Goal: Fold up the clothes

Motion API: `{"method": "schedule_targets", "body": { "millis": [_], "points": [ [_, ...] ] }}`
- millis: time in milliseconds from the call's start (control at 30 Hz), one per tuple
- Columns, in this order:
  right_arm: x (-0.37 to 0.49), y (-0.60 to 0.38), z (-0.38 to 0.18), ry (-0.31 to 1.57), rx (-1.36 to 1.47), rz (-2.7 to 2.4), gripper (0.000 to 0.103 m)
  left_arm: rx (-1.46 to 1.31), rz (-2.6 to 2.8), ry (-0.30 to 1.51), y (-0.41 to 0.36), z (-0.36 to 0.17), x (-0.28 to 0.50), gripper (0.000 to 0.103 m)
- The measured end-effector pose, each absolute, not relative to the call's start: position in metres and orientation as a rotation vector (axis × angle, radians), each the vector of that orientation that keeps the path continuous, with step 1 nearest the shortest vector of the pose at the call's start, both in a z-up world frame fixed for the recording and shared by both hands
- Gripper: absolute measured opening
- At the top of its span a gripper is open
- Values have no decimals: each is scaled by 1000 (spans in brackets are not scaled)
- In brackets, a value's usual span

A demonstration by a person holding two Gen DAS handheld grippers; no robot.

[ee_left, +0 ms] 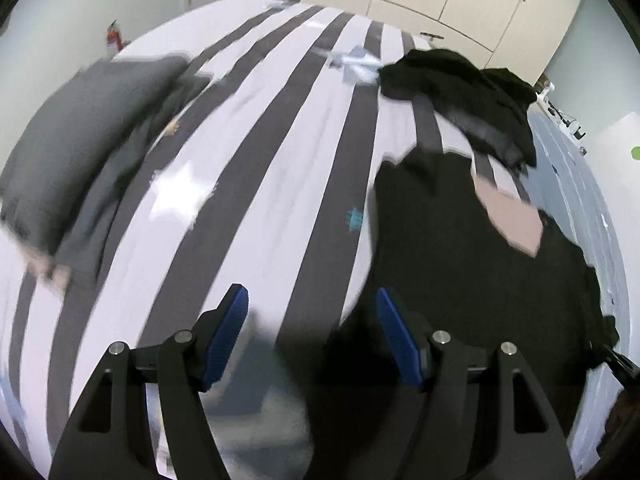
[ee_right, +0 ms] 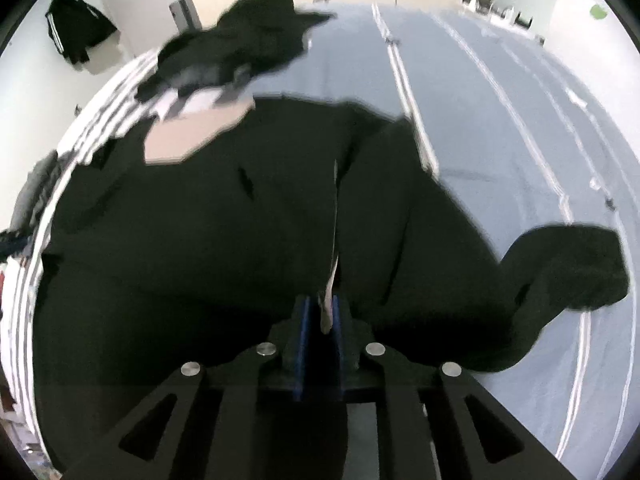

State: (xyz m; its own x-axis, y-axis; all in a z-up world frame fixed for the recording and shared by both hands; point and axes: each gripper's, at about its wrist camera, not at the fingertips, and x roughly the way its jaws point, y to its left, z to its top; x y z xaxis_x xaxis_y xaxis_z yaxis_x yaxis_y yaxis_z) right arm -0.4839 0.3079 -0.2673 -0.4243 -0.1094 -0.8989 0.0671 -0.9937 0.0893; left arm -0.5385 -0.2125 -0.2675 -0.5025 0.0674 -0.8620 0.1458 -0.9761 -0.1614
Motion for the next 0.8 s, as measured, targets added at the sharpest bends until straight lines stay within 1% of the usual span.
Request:
{"method": "schedule_targets", "body": {
  "millis": [133, 267, 367, 467, 567, 633, 733, 800],
  "points": [
    [-504, 309, -249, -83, 1555, -2648, 14, 1621, -2739, 211, -179, -272, -602, 64],
    [-535, 305, -249, -142, 1509, -2671, 15, 1757, -2742, 73, -140, -283, -647, 64],
    [-558, 288, -264, -162, 1486, -2621, 17, 1857, -2693, -75, -122, -302, -665, 65],
    [-574, 264, -289, -104, 1527, -2566, 17, 1880, -2575, -277, -117, -325, -677, 65],
    [-584, 253, -321, -3, 1634, -2543, 16, 1790, -2536, -266, -139, -326, -683, 65],
    [-584, 256, -331, -19, 1635, -2549, 14, 1745, -2501, -222, -159, -325, -686, 65],
    [-582, 259, -332, -42, 1618, -2552, 14, 1763, -2473, -148, -187, -329, -690, 65],
    [-582, 261, -332, -50, 1614, -2541, 14, 1718, -2525, -156, -184, -320, -687, 65]
  ]
}}
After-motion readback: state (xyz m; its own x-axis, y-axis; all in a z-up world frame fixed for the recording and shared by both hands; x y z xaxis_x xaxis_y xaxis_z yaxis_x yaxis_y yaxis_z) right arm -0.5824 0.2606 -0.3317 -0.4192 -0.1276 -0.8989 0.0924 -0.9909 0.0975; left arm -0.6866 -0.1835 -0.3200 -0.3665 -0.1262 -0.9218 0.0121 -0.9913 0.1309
